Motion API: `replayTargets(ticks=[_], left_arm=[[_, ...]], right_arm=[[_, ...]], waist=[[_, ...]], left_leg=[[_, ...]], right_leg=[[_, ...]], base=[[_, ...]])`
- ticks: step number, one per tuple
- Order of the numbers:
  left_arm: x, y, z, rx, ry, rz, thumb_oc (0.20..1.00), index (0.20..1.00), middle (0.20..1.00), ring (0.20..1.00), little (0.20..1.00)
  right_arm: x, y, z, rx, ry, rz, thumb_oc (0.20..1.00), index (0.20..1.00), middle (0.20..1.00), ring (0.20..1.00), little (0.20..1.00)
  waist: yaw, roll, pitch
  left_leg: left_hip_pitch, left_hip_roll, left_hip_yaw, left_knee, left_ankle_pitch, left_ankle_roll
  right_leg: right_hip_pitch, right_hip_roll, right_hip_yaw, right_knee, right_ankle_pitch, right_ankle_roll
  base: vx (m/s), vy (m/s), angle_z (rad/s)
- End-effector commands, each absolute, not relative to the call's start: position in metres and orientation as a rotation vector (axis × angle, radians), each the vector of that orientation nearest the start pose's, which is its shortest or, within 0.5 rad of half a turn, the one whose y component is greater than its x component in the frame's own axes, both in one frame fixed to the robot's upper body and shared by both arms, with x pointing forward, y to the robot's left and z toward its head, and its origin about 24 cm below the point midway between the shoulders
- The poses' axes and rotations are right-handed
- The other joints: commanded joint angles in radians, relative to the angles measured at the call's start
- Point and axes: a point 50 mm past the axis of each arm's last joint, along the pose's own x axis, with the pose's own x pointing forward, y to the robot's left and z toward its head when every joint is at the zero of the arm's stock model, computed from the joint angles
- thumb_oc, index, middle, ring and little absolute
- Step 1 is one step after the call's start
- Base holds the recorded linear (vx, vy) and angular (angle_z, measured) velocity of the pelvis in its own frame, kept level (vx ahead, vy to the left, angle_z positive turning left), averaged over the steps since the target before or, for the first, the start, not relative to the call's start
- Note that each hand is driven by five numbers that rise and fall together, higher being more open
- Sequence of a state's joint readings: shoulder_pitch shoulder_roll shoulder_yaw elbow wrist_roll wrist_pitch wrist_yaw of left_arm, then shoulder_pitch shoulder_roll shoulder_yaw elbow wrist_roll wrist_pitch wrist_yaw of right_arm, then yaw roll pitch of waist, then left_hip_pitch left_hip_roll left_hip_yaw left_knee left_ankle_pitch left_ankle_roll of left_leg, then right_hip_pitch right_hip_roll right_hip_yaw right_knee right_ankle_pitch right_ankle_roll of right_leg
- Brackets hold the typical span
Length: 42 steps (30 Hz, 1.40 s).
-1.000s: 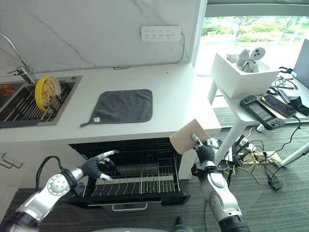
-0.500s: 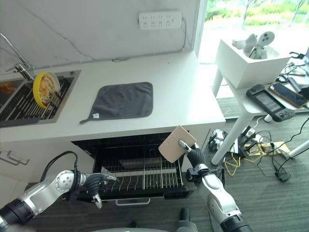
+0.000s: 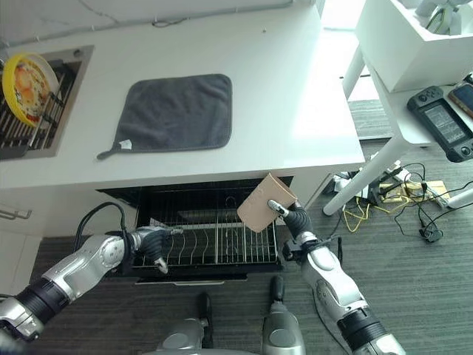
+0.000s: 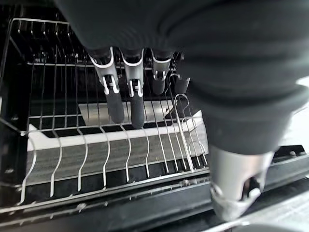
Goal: Place the dishes in the dishwasher.
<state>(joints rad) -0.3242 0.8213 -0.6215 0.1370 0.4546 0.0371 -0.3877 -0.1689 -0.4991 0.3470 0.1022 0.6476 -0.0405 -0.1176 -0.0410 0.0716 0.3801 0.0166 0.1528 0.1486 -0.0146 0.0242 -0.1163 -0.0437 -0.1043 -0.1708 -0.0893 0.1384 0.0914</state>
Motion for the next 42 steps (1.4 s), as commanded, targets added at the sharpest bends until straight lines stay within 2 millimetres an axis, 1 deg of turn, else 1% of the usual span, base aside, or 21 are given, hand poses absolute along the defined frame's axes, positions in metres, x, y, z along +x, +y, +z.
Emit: replayTargets(ticks=[1, 6, 11, 18, 22, 23, 26, 29, 31, 33, 35, 37, 40, 42], left_arm=[[0.28, 0.205, 0.051, 1.447, 0.196, -0.717, 1.0, 1.0, 1.0, 1.0, 1.0], [0.283, 0.202, 0.054, 1.459, 0.163, -0.721, 1.0, 1.0, 1.0, 1.0, 1.0], [0.282, 0.197, 0.056, 1.463, 0.167, -0.793, 1.0, 1.0, 1.0, 1.0, 1.0], [0.275, 0.186, 0.057, 1.471, 0.172, -0.94, 1.0, 1.0, 1.0, 1.0, 1.0], [0.272, 0.18, 0.056, 1.487, 0.175, -0.995, 1.0, 1.0, 1.0, 1.0, 1.0], [0.275, 0.179, 0.059, 1.5, 0.164, -1.002, 1.0, 1.0, 1.0, 1.0, 1.0], [0.277, 0.178, 0.064, 1.514, 0.145, -1.01, 1.0, 1.0, 1.0, 1.0, 1.0], [0.281, 0.175, 0.071, 1.535, 0.122, -1.024, 1.0, 1.0, 1.0, 1.0, 1.0], [0.285, 0.174, 0.08, 1.568, 0.098, -1.05, 1.0, 1.0, 1.0, 1.0, 1.0], [0.286, 0.173, 0.087, 1.59, 0.089, -1.07, 1.0, 1.0, 1.0, 1.0, 1.0], [0.289, 0.17, 0.093, 1.604, 0.075, -1.088, 1.0, 1.0, 1.0, 1.0, 1.0], [0.292, 0.166, 0.097, 1.616, 0.06, -1.101, 1.0, 1.0, 1.0, 1.0, 1.0], [0.297, 0.162, 0.108, 1.644, 0.029, -1.102, 1.0, 1.0, 1.0, 1.0, 1.0], [0.3, 0.16, 0.121, 1.672, 0.002, -1.1, 1.0, 1.0, 1.0, 1.0, 1.0]], right_arm=[[0.293, -0.155, 0.089, 0.128, -0.092, 0.215, 0.2, 0.2, 0.2, 0.2, 0.2], [0.295, -0.151, 0.089, 0.13, -0.088, 0.218, 0.2, 0.2, 0.2, 0.2, 0.2], [0.295, -0.146, 0.082, 0.104, -0.057, 0.235, 0.2, 0.2, 0.2, 0.2, 0.2], [0.296, -0.141, 0.064, 0.026, 0.017, 0.256, 0.2, 0.2, 0.2, 0.2, 0.2], [0.301, -0.135, 0.058, -0.035, 0.041, 0.277, 0.2, 0.2, 0.2, 0.2, 0.2], [0.306, -0.128, 0.061, -0.071, 0.04, 0.293, 0.2, 0.2, 0.2, 0.2, 0.2], [0.311, -0.124, 0.063, -0.114, 0.034, 0.302, 0.2, 0.2, 0.2, 0.2, 0.2], [0.32, -0.12, 0.068, -0.25, -0.004, 0.308, 0.2, 0.2, 0.2, 0.2, 0.2], [0.329, -0.118, 0.07, -0.32, 0.01, 0.304, 0.2, 0.2, 0.2, 0.2, 0.2], [0.335, -0.118, 0.069, -0.302, 0.053, 0.285, 0.2, 0.2, 0.2, 0.2, 0.2], [0.348, -0.113, 0.081, -0.333, 0.035, 0.275, 0.2, 0.2, 0.2, 0.2, 0.2], [0.359, -0.114, 0.09, -0.339, 0.035, 0.247, 0.2, 0.2, 0.2, 0.2, 0.2], [0.373, -0.125, 0.107, -0.365, 0.016, 0.192, 0.2, 0.2, 0.2, 0.2, 0.2], [0.385, -0.136, 0.123, -0.35, 0.001, 0.12, 0.2, 0.2, 0.2, 0.2, 0.2]], waist=[[0.024, -0.049, -0.042], [0.027, -0.055, -0.023], [0.032, -0.059, -0.023], [0.045, -0.061, -0.033], [0.056, -0.061, -0.032], [0.063, -0.063, -0.029], [0.072, -0.065, -0.029], [0.085, -0.068, -0.027], [0.1, -0.07, -0.024], [0.115, -0.073, -0.024], [0.129, -0.077, -0.022], [0.139, -0.077, -0.016], [0.156, -0.075, -0.002], [0.168, -0.072, 0.013]], left_leg=[[-0.179, 0.05, 0.022, 0.145, 0.033, -0.021], [-0.207, 0.047, 0.014, 0.159, 0.035, -0.021], [-0.222, 0.046, 0.01, 0.166, 0.036, -0.022], [-0.241, 0.044, 0.006, 0.174, 0.037, -0.026], [-0.257, 0.041, -0.003, 0.183, 0.036, -0.029], [-0.268, 0.036, -0.009, 0.185, 0.036, -0.028], [-0.279, 0.028, -0.017, 0.184, 0.035, -0.027], [-0.291, 0.023, -0.022, 0.183, 0.037, -0.027], [-0.303, 0.025, -0.023, 0.177, 0.045, -0.031], [-0.306, 0.023, -0.027, 0.169, 0.047, -0.031], [-0.319, 0.015, -0.041, 0.175, 0.044, -0.032], [-0.338, 0.019, -0.046, 0.191, 0.043, -0.036], [-0.361, 0.025, -0.043, 0.194, 0.047, -0.038], [-0.376, 0.027, -0.037, 0.186, 0.053, -0.04]], right_leg=[[0.091, -0.117, -0.058, 0.136, -0.183, 0.065], [0.087, -0.111, -0.045, 0.133, -0.184, 0.06], [0.099, -0.109, -0.04, 0.121, -0.185, 0.061], [0.125, -0.114, -0.049, 0.094, -0.183, 0.068], [0.137, -0.119, -0.053, 0.078, -0.18, 0.072], [0.141, -0.122, -0.049, 0.068, -0.177, 0.075], [0.143, -0.123, -0.045, 0.057, -0.175, 0.078], [0.145, -0.128, -0.053, 0.048, -0.17, 0.083], [0.147, -0.132, -0.068, 0.035, -0.163, 0.086], [0.153, -0.135, -0.081, 0.022, -0.156, 0.091], [0.152, -0.14, -0.083, 0.015, -0.149, 0.096], [0.15, -0.141, -0.084, 0.015, -0.147, 0.096], [0.145, -0.141, -0.093, 0.006, -0.142, 0.101], [0.13, -0.145, -0.105, 0.003, -0.136, 0.107]], base=[[-0.07, -0.021, -0.01], [-0.04, -0.007, -0.02], [-0.02, 0.003, 0.0], [-0.03, 0.003, 0.01], [-0.06, 0.018, 0.02], [-0.08, 0.031, 0.08], [-0.06, 0.012, 0.08], [-0.05, 0.0, 0.13], [-0.06, -0.027, 0.08], [-0.04, -0.038, 0.18], [-0.04, -0.036, 0.2], [-0.03, -0.029, 0.1], [-0.04, -0.069, 0.03], [-0.06, -0.074, 0.03]])
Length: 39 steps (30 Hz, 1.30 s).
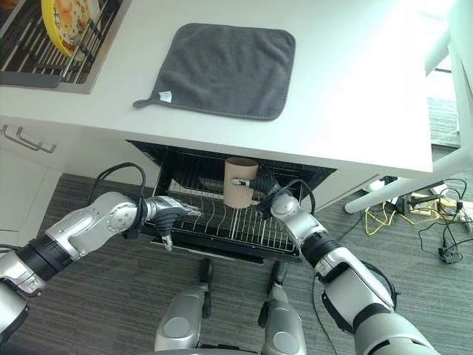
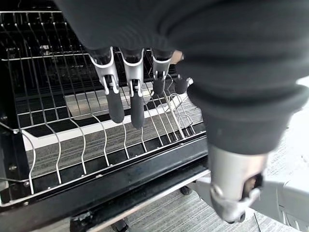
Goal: Place the dishes in the dishwasher.
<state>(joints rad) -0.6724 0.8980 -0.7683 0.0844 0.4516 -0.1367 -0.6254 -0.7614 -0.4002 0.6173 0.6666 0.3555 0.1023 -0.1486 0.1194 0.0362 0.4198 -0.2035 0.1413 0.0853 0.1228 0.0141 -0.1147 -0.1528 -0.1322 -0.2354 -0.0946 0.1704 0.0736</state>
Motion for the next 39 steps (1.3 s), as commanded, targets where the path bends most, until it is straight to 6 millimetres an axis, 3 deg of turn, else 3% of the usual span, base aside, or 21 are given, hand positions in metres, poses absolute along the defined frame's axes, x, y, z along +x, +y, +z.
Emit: replayTargets(ticks=[1, 6, 16, 24, 39], left_arm=[[0.3, 0.16, 0.123, 1.677, -0.002, -1.1, 1.0, 1.0, 1.0, 1.0, 1.0], [0.302, 0.157, 0.134, 1.687, -0.028, -1.088, 1.0, 1.0, 1.0, 1.0, 1.0], [0.301, 0.157, 0.142, 1.681, -0.01, -1.081, 1.0, 1.0, 1.0, 1.0, 1.0], [0.301, 0.162, 0.142, 1.668, -0.018, -1.052, 1.0, 1.0, 1.0, 1.0, 1.0], [0.305, 0.152, 0.159, 1.73, -0.095, -1.047, 1.0, 1.0, 1.0, 1.0, 1.0]], right_arm=[[0.387, -0.14, 0.125, -0.337, 0.003, 0.098, 0.2, 0.2, 0.2, 0.2, 0.2], [0.394, -0.154, 0.132, -0.327, 0.017, 0.036, 0.2, 0.2, 0.2, 0.2, 0.2], [0.394, -0.181, 0.117, -0.342, 0.07, -0.068, 0.2, 0.2, 0.2, 0.2, 0.2], [0.4, -0.194, 0.13, -0.318, 0.061, -0.118, 0.2, 0.2, 0.2, 0.2, 0.2], [0.406, -0.177, 0.121, -0.426, 0.127, -0.078, 0.2, 0.2, 0.2, 0.2, 0.2]], waist=[[0.01, -0.035, -0.023], [0.016, -0.027, -0.009], [0.01, -0.008, 0.014], [0.011, 0.009, 0.047], [0.023, 0.044, 0.075]], left_leg=[[-0.159, 0.038, 0.028, 0.047, 0.065, -0.042], [-0.175, 0.036, 0.031, 0.043, 0.069, -0.04], [-0.197, 0.032, 0.03, 0.055, 0.065, -0.036], [-0.218, 0.02, 0.028, 0.059, 0.068, -0.032], [-0.238, -0.006, 0.03, 0.048, 0.075, -0.018]], right_leg=[[0.237, -0.119, -0.043, 0.008, -0.166, 0.126], [0.215, -0.125, -0.045, 0.008, -0.16, 0.132], [0.197, -0.126, -0.029, 0.01, -0.158, 0.133], [0.173, -0.128, -0.018, 0.013, -0.152, 0.135], [0.15, -0.139, -0.012, 0.012, -0.145, 0.138]], base=[[-0.04, -0.031, 0.04], [-0.04, 0.0, 0.04], [-0.02, 0.008, 0.01], [-0.04, 0.009, -0.04], [-0.02, 0.011, -0.03]])
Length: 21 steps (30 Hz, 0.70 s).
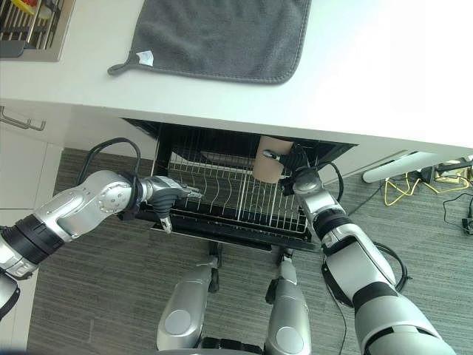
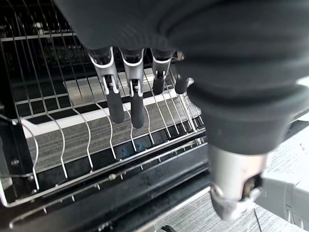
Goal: Place the dishes in the dishwasher.
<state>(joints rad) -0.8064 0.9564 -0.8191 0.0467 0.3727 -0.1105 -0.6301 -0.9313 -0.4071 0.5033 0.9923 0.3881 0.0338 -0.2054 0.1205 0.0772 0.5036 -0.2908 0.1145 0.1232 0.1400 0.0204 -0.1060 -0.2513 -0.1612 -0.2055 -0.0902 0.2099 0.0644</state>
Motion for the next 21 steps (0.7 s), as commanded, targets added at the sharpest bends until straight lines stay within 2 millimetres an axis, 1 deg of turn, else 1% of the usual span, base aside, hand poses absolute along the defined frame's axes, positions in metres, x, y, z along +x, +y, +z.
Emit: replayTargets(ticks=[1, 4, 8, 9, 10, 16, 18, 21], left_arm=[[0.305, 0.151, 0.159, 1.73, -0.098, -1.048, 1.0, 1.0, 1.0, 1.0, 1.0], [0.303, 0.147, 0.162, 1.727, -0.116, -1.066, 1.0, 1.0, 1.0, 1.0, 1.0], [0.302, 0.146, 0.163, 1.729, -0.124, -1.079, 1.0, 1.0, 1.0, 1.0, 1.0], [0.302, 0.145, 0.163, 1.73, -0.126, -1.081, 1.0, 1.0, 1.0, 1.0, 1.0], [0.301, 0.144, 0.162, 1.735, -0.129, -1.082, 1.0, 1.0, 1.0, 1.0, 1.0], [0.299, 0.144, 0.161, 1.755, -0.13, -1.08, 1.0, 1.0, 1.0, 1.0, 1.0], [0.299, 0.145, 0.161, 1.758, -0.124, -1.077, 1.0, 1.0, 1.0, 1.0, 1.0], [0.299, 0.146, 0.161, 1.767, -0.114, -1.072, 1.0, 1.0, 1.0, 1.0, 1.0]], right_arm=[[0.406, -0.176, 0.12, -0.426, 0.131, -0.077, 0.2, 0.2, 0.2, 0.2, 0.2], [0.408, -0.173, 0.119, -0.444, 0.148, -0.075, 0.2, 0.2, 0.2, 0.2, 0.2], [0.408, -0.173, 0.118, -0.462, 0.175, -0.082, 0.2, 0.2, 0.2, 0.2, 0.2], [0.407, -0.175, 0.115, -0.46, 0.203, -0.088, 0.523, 0.523, 0.523, 0.523, 0.523], [0.407, -0.176, 0.114, -0.455, 0.218, -0.092, 1.0, 1.0, 1.0, 1.0, 1.0], [0.406, -0.178, 0.109, -0.475, 0.248, -0.081, 1.0, 1.0, 1.0, 1.0, 1.0], [0.404, -0.178, 0.105, -0.481, 0.256, -0.075, 1.0, 1.0, 1.0, 1.0, 1.0], [0.404, -0.176, 0.106, -0.482, 0.238, -0.064, 1.0, 1.0, 1.0, 1.0, 1.0]], waist=[[0.023, 0.005, -0.008], [0.03, 0.015, -0.003], [0.034, 0.018, -0.001], [0.036, 0.019, 0.001], [0.038, 0.02, 0.003], [0.039, 0.017, 0.004], [0.037, 0.013, 0.002], [0.031, 0.006, 0.003]], left_leg=[[-0.15, 0.018, -0.009, 0.03, 0.069, -0.026], [-0.15, 0.012, -0.009, 0.024, 0.071, -0.024], [-0.152, 0.009, -0.011, 0.021, 0.074, -0.023], [-0.152, 0.01, -0.009, 0.018, 0.076, -0.023], [-0.15, 0.01, -0.007, 0.011, 0.079, -0.022], [-0.148, 0.008, -0.01, 0.011, 0.079, -0.021], [-0.148, 0.011, -0.007, 0.015, 0.078, -0.022], [-0.15, 0.015, -0.004, 0.019, 0.079, -0.023]], right_leg=[[0.248, -0.111, -0.041, 0.008, -0.185, 0.148], [0.248, -0.113, -0.047, 0.008, -0.185, 0.149], [0.246, -0.114, -0.05, 0.009, -0.183, 0.15], [0.246, -0.114, -0.053, 0.008, -0.183, 0.151], [0.246, -0.115, -0.056, 0.006, -0.181, 0.152], [0.248, -0.112, -0.054, 0.007, -0.181, 0.152], [0.252, -0.11, -0.053, 0.006, -0.182, 0.152], [0.251, -0.107, -0.047, 0.006, -0.181, 0.154]], base=[[0.0, 0.0, 0.0], [0.0, 0.0, 0.0], [0.0, 0.0, 0.0], [0.0, 0.0, 0.0], [0.0, 0.0, 0.0], [0.0, 0.0, 0.01], [0.0, 0.0, 0.0], [0.0, -0.011, 0.0]])
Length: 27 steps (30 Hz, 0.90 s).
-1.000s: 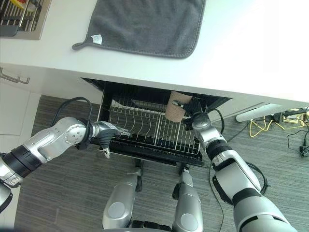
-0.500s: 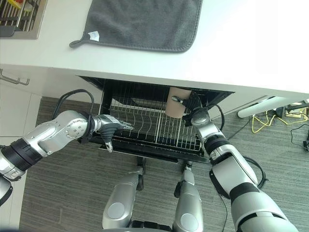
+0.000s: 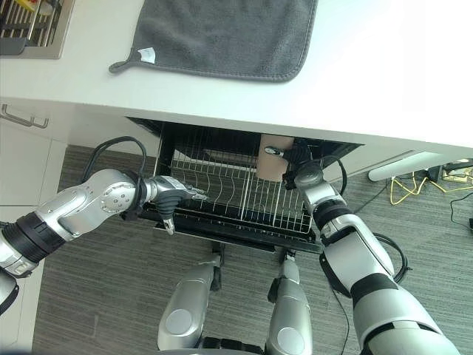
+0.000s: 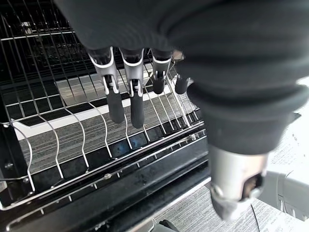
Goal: Place the dishes in the dishwasher.
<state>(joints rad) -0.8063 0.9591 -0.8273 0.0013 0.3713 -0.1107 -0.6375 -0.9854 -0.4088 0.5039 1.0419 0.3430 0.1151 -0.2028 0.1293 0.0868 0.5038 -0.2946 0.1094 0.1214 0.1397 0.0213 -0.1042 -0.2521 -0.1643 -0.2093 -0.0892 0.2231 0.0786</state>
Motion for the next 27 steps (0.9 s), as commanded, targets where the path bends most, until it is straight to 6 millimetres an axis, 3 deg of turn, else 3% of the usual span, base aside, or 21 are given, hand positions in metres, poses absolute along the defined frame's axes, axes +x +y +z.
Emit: replayTargets(ticks=[1, 7, 12, 21, 27], left_arm=[[0.299, 0.148, 0.16, 1.77, -0.109, -1.07, 1.0, 1.0, 1.0, 1.0, 1.0], [0.295, 0.154, 0.149, 1.764, -0.069, -1.023, 1.0, 1.0, 1.0, 1.0, 1.0], [0.291, 0.161, 0.138, 1.744, -0.038, -0.979, 1.0, 1.0, 1.0, 1.0, 1.0], [0.28, 0.177, 0.119, 1.695, 0.021, -0.922, 1.0, 1.0, 1.0, 1.0, 1.0], [0.282, 0.181, 0.116, 1.689, 0.036, -0.916, 1.0, 1.0, 1.0, 1.0, 1.0]], right_arm=[[0.403, -0.174, 0.105, -0.464, 0.237, -0.063, 1.0, 1.0, 1.0, 1.0, 1.0], [0.391, -0.15, 0.098, -0.396, 0.209, -0.035, 1.0, 1.0, 1.0, 1.0, 1.0], [0.375, -0.142, 0.094, -0.334, 0.129, -0.083, 1.0, 1.0, 1.0, 1.0, 1.0], [0.334, -0.149, 0.077, -0.357, 0.008, -0.088, 1.0, 1.0, 1.0, 1.0, 1.0], [0.331, -0.153, 0.074, -0.365, -0.001, -0.095, 1.0, 1.0, 1.0, 1.0, 1.0]], waist=[[0.019, -0.007, 0.005], [-0.017, -0.034, 0.016], [-0.049, -0.044, 0.016], [-0.116, -0.056, 0.016], [-0.12, -0.059, 0.016]], left_leg=[[-0.146, 0.022, -0.001, 0.021, 0.078, -0.026], [-0.145, 0.03, 0.014, 0.014, 0.078, -0.027], [-0.152, 0.037, 0.029, 0.014, 0.076, -0.027], [-0.155, 0.048, 0.05, 0.021, 0.07, -0.025], [-0.153, 0.053, 0.055, 0.028, 0.068, -0.026]], right_leg=[[0.251, -0.102, -0.038, 0.005, -0.194, 0.139], [0.233, -0.089, -0.009, 0.007, -0.194, 0.131], [0.22, -0.083, 0.013, 0.007, -0.196, 0.128], [0.202, -0.078, 0.054, 0.013, -0.208, 0.123], [0.214, -0.079, 0.045, 0.007, -0.211, 0.121]], base=[[0.0, 0.0, 0.0], [0.0, 0.0, 0.0], [0.0, 0.042, -0.05], [0.01, 0.055, -0.12], [0.0, 0.0, 0.0]])
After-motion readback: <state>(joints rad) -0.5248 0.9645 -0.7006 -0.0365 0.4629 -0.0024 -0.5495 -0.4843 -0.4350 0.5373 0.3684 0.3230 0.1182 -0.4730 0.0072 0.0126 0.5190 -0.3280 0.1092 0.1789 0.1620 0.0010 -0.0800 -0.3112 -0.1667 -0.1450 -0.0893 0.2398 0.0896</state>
